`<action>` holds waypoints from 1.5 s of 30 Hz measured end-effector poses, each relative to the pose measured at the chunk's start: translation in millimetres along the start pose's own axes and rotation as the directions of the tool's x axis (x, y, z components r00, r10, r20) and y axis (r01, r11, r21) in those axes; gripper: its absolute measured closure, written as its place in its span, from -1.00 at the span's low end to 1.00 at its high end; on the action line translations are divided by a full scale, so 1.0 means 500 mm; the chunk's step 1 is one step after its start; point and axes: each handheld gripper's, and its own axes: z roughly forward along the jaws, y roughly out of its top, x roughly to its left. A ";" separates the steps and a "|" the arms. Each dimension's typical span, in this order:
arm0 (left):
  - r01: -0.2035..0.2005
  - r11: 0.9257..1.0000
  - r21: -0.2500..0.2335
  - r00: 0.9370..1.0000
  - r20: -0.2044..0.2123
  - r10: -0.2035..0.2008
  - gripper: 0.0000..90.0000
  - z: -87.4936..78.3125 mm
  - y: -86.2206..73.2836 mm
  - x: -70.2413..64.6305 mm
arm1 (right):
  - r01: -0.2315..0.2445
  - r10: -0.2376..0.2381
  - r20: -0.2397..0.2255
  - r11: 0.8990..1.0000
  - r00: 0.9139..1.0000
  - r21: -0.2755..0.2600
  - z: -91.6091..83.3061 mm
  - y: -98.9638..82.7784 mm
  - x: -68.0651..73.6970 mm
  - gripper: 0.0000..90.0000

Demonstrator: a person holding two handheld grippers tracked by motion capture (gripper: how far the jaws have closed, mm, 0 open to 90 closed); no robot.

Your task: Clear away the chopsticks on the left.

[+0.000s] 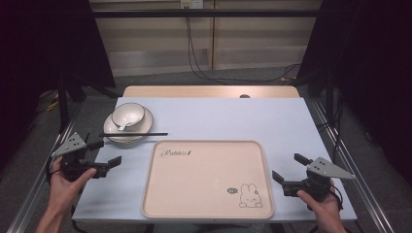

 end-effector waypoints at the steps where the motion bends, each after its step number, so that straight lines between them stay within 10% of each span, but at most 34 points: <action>1: -0.009 1.000 0.012 1.000 -0.014 0.010 -0.91 0.004 0.001 0.006 | 0.000 0.000 0.000 1.000 1.000 0.000 0.000 0.000 0.000 -0.98; 24: -0.101 0.981 0.164 0.995 0.022 0.099 -0.53 0.107 -0.002 0.127 | -0.002 0.002 -0.004 1.000 1.000 -0.003 0.000 0.000 0.001 -0.98; 34: -0.154 0.970 0.191 0.988 0.039 0.149 0.21 0.135 0.004 0.161 | 0.000 0.000 -0.002 1.000 1.000 0.001 0.000 0.000 0.000 -0.98; 45: -0.178 0.957 0.227 0.984 0.046 0.172 0.45 0.158 0.003 0.168 | -0.002 0.002 -0.005 1.000 1.000 0.002 0.001 0.000 -0.001 -0.98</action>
